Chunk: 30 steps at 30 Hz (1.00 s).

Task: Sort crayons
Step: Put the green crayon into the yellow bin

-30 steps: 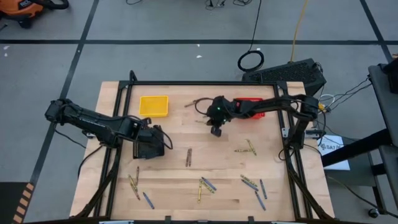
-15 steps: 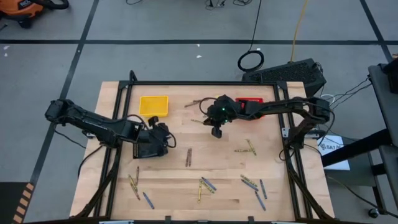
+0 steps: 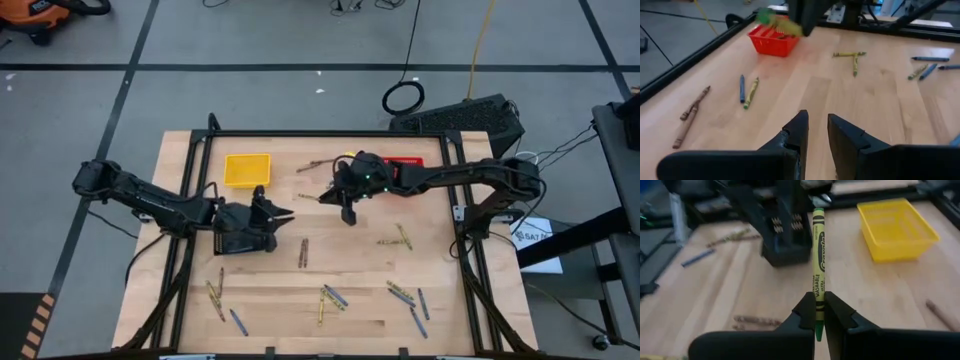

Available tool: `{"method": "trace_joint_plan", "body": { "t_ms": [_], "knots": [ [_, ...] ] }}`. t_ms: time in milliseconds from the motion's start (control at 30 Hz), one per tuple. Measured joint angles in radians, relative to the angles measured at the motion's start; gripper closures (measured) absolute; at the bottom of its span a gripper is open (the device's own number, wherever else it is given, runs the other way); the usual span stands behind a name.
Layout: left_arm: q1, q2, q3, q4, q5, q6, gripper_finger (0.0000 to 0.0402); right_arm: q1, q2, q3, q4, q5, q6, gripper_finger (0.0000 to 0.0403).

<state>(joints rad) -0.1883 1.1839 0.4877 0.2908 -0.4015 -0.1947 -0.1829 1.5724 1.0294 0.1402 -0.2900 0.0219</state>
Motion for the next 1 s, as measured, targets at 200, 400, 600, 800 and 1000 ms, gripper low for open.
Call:
{"method": "trace_joint_plan", "body": {
  "t_ms": [200,400,600,800,1000],
  "knots": [
    [0.041,0.0,0.0,0.043,0.0,0.003,0.0325,0.024,0.0,0.0,0.074,-0.002,0.001,0.0403],
    [0.078,0.0,0.0,0.144,0.064,0.048,0.0325,0.042,0.0,0.0,0.144,-0.003,-0.005,0.0403],
    [0.111,0.0,0.0,0.259,0.171,0.051,0.0325,0.041,0.0,0.0,0.197,-0.002,-0.009,0.0403],
    [0.133,0.0,0.0,0.323,0.189,0.047,0.0325,0.041,0.0,0.0,0.223,-0.003,-0.015,0.0403],
    [0.157,0.0,0.0,0.386,0.225,0.045,0.0325,0.041,0.0,0.0,0.25,-0.003,-0.016,0.0403]
  ]
}}
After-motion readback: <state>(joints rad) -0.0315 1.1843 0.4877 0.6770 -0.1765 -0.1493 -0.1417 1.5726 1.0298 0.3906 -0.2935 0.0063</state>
